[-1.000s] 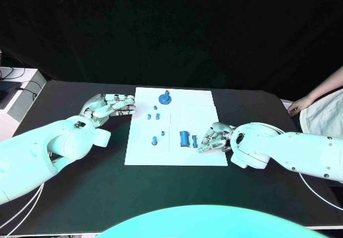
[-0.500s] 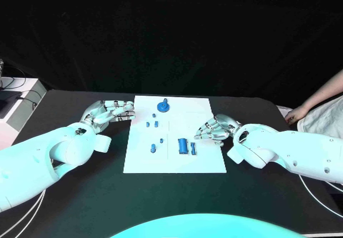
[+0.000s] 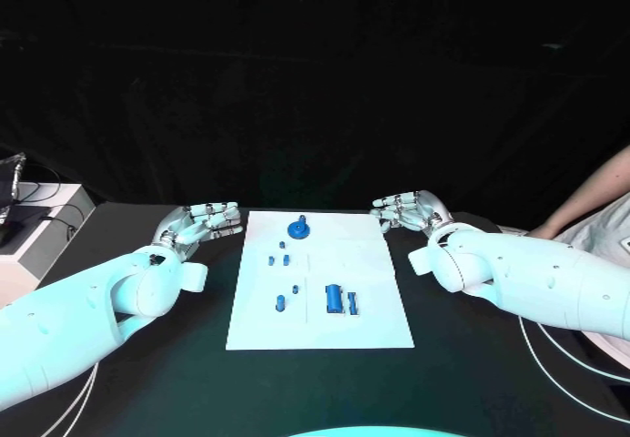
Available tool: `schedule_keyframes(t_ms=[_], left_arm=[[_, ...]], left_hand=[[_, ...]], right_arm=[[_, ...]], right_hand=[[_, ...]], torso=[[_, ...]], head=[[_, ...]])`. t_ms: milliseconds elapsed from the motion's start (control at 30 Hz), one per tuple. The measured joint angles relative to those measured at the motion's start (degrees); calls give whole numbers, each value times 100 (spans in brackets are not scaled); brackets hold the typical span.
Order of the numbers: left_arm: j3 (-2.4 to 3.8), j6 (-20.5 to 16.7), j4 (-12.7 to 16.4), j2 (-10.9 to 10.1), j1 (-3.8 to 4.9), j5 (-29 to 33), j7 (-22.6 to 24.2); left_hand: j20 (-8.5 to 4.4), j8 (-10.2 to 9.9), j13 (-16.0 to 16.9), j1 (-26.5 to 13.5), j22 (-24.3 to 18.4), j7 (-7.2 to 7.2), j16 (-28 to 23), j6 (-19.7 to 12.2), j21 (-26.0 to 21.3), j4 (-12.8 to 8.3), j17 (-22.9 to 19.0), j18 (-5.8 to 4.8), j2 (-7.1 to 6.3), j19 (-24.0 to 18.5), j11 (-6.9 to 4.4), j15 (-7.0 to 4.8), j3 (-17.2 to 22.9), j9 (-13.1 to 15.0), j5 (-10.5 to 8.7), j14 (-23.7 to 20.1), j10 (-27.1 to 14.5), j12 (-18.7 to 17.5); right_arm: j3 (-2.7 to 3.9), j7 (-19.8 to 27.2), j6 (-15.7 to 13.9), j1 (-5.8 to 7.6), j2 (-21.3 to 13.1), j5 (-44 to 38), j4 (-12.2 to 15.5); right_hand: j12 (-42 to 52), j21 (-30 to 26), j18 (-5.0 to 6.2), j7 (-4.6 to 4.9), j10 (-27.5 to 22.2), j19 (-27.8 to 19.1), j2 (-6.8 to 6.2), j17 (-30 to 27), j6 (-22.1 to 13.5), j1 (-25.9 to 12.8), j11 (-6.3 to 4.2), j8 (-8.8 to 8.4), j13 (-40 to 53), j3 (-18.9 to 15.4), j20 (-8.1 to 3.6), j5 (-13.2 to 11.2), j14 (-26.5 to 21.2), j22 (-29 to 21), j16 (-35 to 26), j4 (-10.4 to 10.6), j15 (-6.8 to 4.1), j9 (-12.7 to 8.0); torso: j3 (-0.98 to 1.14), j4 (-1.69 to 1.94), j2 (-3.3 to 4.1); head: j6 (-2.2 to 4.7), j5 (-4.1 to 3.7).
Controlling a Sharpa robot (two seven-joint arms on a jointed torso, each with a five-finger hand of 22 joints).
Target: Assemble the parts on the task board
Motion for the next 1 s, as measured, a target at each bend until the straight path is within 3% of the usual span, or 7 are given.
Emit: schedule_keyframes(t_ms=[133,200,400,500,633,833,1000], left_arm=[[3,-70,-182,124,13,63,53],[-1,-74,-178,118,12,63,50],[-109,-177,1,75,33,81,40],[-199,-317,213,61,85,120,60],[-382,-679,626,21,180,217,139],[-691,-1535,1376,-45,353,463,375],[-849,-2225,1767,-92,434,675,580]], left_hand=[[41,-1,-2,-24,6,-21,-9,-132,0,-54,-26,0,-2,-215,22,32,-54,-6,-12,-515,-101,-5],[-202,-82,-67,-494,-53,-144,-84,-1080,-53,-98,-82,-142,-18,-1057,-146,-155,-10,-67,-304,-1303,-575,-86],[-936,-246,-240,-2271,-254,-516,-221,-3814,-246,-243,-233,-404,-99,-3459,-679,-733,156,-236,-1151,-3537,-3856,-255],[-1094,-288,-277,-3029,-293,-597,-265,-4405,-285,-256,-264,-416,-115,-3977,-793,-856,182,-273,-1333,-4018,-4625,-294],[-1229,-317,-308,-5523,-332,-669,-265,-4913,-309,-292,-294,-494,-135,-4423,-890,-963,218,-306,-1491,-4432,-5292,-301],[-1321,-318,-322,-7302,-350,-716,-288,-5217,-316,-308,-307,-493,-145,-4696,-951,-1034,234,-322,-1573,-4683,-5700,-329],[-1348,-334,-330,-7866,-356,-740,-288,-5302,-335,-291,-313,-494,-148,-4770,-980,-1044,248,-328,-1598,-4734,-5806,-329]], right_arm=[[27,284,13,5,186,314,-323],[28,284,8,7,180,322,-301],[97,265,-51,-29,134,359,-51],[180,281,-139,-81,104,446,274],[328,351,-342,-170,49,659,860],[520,536,-767,-291,-16,1115,1681],[587,678,-1055,-335,-49,1417,1986]], right_hand=[[-228,-10,0,55,47,-494,7,-1032,-57,-11,141,0,-1655,189,239,-31,14,-761,-1238,-61,253,-477],[-334,-83,-70,-62,-329,-1148,-7,-1367,-408,-432,74,-74,-1777,194,195,-320,-365,-1594,-1421,82,207,-598],[-543,-271,-221,-515,-2701,-4330,-143,-2109,-3727,-2050,-239,-266,-1965,116,-4,-1141,-2557,-3763,-1673,547,-28,-838],[-580,-312,-221,-610,-4191,-5056,-177,-2268,-4560,-3751,-310,-296,-2004,97,-49,-1319,-4135,-4237,-1715,645,-78,-887],[-610,-335,-221,-690,-5512,-5669,-199,-2402,-5265,-5661,-368,-326,-2035,80,-87,-1471,-5556,-4638,-1751,721,-122,-931],[-617,-342,-220,-742,-6324,-6049,-217,-2484,-5699,-6871,-404,-333,-2051,73,-110,-1541,-6436,-4885,-1769,761,-151,-954],[-617,-341,-309,-746,-6581,-6142,-226,-2507,-5809,-7242,-418,-333,-2056,73,-134,-1572,-6711,-4962,-1769,761,-158,-963]], torso=[[19,-3,-32],[21,-3,-33],[56,-48,-47],[120,-116,-71],[249,-254,-122],[396,-422,-183],[442,-468,-201]], head=[[87,20],[93,24],[166,79],[291,161],[518,325],[738,480],[782,508]])
